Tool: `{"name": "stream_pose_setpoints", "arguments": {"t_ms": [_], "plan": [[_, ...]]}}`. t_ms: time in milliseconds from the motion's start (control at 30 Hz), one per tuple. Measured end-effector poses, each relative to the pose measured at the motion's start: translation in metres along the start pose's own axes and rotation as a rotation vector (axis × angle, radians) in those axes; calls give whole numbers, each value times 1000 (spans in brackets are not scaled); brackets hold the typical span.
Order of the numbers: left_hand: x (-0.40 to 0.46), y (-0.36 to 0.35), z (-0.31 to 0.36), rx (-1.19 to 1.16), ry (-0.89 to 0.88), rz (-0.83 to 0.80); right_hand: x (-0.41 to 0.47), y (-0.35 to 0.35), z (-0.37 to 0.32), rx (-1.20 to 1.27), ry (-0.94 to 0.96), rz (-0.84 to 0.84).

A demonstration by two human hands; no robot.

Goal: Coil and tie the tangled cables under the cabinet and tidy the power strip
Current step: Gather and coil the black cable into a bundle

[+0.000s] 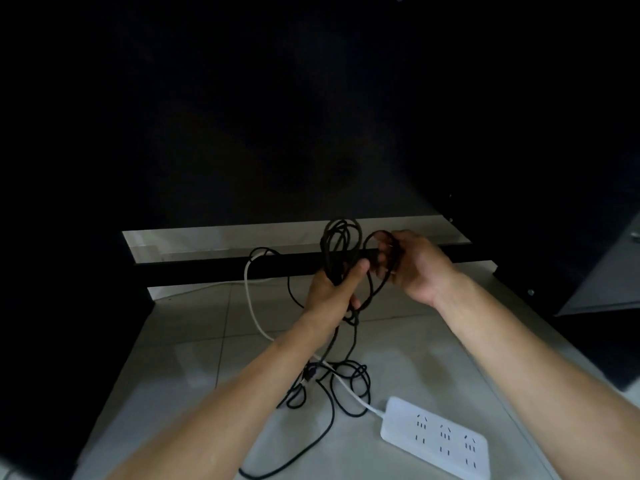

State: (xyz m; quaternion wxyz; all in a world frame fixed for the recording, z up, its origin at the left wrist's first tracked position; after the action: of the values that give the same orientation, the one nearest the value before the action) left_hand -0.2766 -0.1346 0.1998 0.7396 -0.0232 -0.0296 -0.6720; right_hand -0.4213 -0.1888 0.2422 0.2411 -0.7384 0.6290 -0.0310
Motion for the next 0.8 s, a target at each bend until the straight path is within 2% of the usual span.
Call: {"name": "stream_pose_setpoints", "arguments": {"t_ms": [100,167,300,500,567,667,733,800], "plan": [[-3,-3,5,44,-52,-82,-1,-1,1,-30,-11,37],[-3,-8,4,98,-56,-147,-3,-6,4,-54,-56,-28],[3,-7,-4,137,-33,-140,-10,-15,5,-114,-77,-206],[7,-1,-6,166,62,-171,-9,-14,10,-225,32,-329],[9,1,-7,175,91,-188,-9,-16,13,-289,120,-311],[12,3,-13,258,121,-187,-4,-16,18,-342,183,-152],[14,2,-16,349,101,-203,-3,-16,17,-354,185,-37],[14,2,-19,427,85,-209,-3,-15,15,-334,150,-4]]}}
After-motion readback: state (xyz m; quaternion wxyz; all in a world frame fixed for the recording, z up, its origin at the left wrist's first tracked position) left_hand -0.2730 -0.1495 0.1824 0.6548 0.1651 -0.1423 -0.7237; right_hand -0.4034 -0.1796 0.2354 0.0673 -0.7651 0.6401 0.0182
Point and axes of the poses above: each hand's wrist, its own x-axis towards the middle knuckle, its own y-axis out of the back of the hand, z = x × y, the point moved 3 cm from there along x, towards the middle knuckle, and after that the axes turned 1 degree about -x, right-handed, at the moved point
